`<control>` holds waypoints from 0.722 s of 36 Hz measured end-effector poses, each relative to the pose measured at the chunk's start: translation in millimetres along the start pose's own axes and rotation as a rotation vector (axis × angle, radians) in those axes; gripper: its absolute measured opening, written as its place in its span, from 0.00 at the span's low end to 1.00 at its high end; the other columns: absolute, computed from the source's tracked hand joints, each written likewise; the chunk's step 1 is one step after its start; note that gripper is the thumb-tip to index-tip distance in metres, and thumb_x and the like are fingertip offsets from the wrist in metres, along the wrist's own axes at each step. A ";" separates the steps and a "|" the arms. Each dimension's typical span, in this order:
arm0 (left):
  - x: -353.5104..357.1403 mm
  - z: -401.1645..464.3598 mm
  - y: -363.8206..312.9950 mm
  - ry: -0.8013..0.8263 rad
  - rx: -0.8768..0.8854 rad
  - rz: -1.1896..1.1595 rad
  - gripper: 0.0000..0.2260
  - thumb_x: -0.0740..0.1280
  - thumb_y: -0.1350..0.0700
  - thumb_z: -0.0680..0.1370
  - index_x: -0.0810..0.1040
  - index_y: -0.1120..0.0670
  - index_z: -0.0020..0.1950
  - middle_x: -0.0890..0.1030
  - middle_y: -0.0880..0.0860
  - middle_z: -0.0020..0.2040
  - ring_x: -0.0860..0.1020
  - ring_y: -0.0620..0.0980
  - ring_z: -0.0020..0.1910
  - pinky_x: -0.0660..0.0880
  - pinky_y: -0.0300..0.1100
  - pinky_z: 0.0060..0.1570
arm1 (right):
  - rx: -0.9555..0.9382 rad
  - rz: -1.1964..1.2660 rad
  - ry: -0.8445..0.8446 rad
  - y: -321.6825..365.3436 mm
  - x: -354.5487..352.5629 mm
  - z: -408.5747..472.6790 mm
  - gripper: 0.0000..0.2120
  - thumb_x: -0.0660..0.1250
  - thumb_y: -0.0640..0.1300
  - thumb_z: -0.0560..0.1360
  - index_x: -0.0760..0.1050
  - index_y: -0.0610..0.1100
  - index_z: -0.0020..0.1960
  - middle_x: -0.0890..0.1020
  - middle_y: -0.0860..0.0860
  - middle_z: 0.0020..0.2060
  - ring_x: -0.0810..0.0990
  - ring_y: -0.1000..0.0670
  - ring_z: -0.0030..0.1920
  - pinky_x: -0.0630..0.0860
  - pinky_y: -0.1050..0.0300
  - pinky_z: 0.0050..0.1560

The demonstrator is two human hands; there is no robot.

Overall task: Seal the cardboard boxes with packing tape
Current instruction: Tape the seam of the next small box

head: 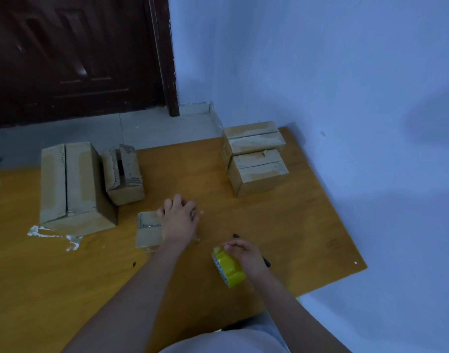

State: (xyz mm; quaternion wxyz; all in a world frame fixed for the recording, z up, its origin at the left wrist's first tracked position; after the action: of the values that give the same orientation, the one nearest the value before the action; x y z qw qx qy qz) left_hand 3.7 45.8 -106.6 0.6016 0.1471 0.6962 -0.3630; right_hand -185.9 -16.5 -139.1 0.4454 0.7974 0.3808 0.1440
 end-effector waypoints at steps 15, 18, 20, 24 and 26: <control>1.1 1.4 -1.6 -0.004 0.036 0.028 0.13 0.64 0.44 0.77 0.81 0.53 0.47 0.72 0.56 0.50 0.68 0.59 0.52 0.62 0.55 0.52 | 0.059 -0.019 0.015 -8.3 4.8 2.4 0.05 0.69 0.45 0.74 0.83 0.52 0.41 0.83 0.45 0.48 0.81 0.43 0.51 0.76 0.45 0.55; 1.6 0.9 -2.1 0.021 0.038 0.042 0.14 0.62 0.44 0.78 0.81 0.52 0.50 0.72 0.54 0.52 0.67 0.57 0.54 0.61 0.53 0.54 | 0.064 -0.011 0.018 -7.8 4.3 0.7 0.04 0.69 0.45 0.74 0.82 0.49 0.43 0.83 0.46 0.47 0.81 0.45 0.49 0.76 0.47 0.53; 1.4 0.8 -2.0 0.031 0.038 0.047 0.15 0.61 0.43 0.79 0.81 0.51 0.51 0.71 0.54 0.53 0.67 0.57 0.55 0.61 0.53 0.55 | 0.065 -0.010 0.019 -6.8 4.1 -0.1 0.04 0.68 0.44 0.75 0.82 0.48 0.44 0.83 0.47 0.46 0.81 0.46 0.48 0.77 0.49 0.52; 0.5 -0.8 -2.3 0.027 0.050 0.047 0.15 0.61 0.44 0.79 0.81 0.52 0.50 0.71 0.54 0.53 0.67 0.57 0.55 0.61 0.53 0.56 | 0.068 -0.009 0.015 -6.5 3.9 -1.0 0.04 0.68 0.44 0.75 0.82 0.47 0.45 0.83 0.46 0.47 0.81 0.45 0.49 0.77 0.49 0.51; -0.5 -1.3 -3.8 0.010 0.061 0.044 0.13 0.64 0.45 0.78 0.82 0.53 0.47 0.72 0.56 0.51 0.68 0.59 0.52 0.63 0.55 0.54 | 0.069 -0.005 0.009 -6.9 3.5 -1.2 0.04 0.68 0.44 0.75 0.82 0.47 0.44 0.83 0.45 0.47 0.81 0.44 0.50 0.77 0.47 0.53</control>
State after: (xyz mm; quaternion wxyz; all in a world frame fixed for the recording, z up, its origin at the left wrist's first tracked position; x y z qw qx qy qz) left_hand 0.4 44.2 -104.9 0.6014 0.1823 0.6844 -0.3698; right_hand -187.5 -11.0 -144.5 0.4162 0.8108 0.3893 0.1331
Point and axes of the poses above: each hand's wrist, its own z-axis towards the middle knuckle, its own x-axis out of the palm, y = z × x, the point moved 7 cm from there along z, towards the middle knuckle
